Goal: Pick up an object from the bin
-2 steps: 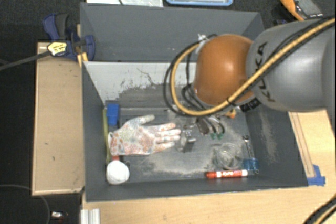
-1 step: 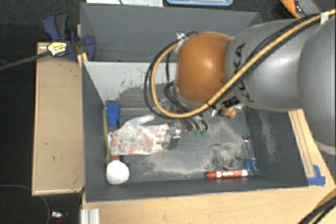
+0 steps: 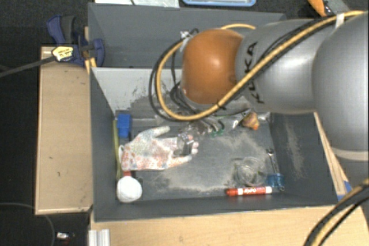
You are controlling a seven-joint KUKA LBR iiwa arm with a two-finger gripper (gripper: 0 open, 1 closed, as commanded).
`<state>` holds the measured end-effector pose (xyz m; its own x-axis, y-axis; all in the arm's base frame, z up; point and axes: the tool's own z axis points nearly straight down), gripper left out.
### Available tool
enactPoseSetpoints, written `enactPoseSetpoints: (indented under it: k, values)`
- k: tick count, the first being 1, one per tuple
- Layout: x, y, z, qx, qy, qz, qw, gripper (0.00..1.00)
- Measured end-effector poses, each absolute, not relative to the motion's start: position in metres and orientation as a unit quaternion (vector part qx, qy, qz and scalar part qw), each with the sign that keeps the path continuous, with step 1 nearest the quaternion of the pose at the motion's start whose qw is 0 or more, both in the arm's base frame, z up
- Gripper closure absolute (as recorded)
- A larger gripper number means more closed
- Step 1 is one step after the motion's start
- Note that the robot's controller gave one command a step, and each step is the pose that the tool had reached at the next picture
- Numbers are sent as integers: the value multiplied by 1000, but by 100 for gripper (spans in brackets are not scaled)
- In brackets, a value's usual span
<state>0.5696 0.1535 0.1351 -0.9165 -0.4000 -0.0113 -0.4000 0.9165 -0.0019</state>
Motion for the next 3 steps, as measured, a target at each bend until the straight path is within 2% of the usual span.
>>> enactPoseSetpoints:
  k: [1,2,3]
  values:
    - [557,173,67,-162,987,-1,7,0]
    - [566,182,71,-262,965,0,14,100]
    - [566,182,71,-261,965,0,14,100]
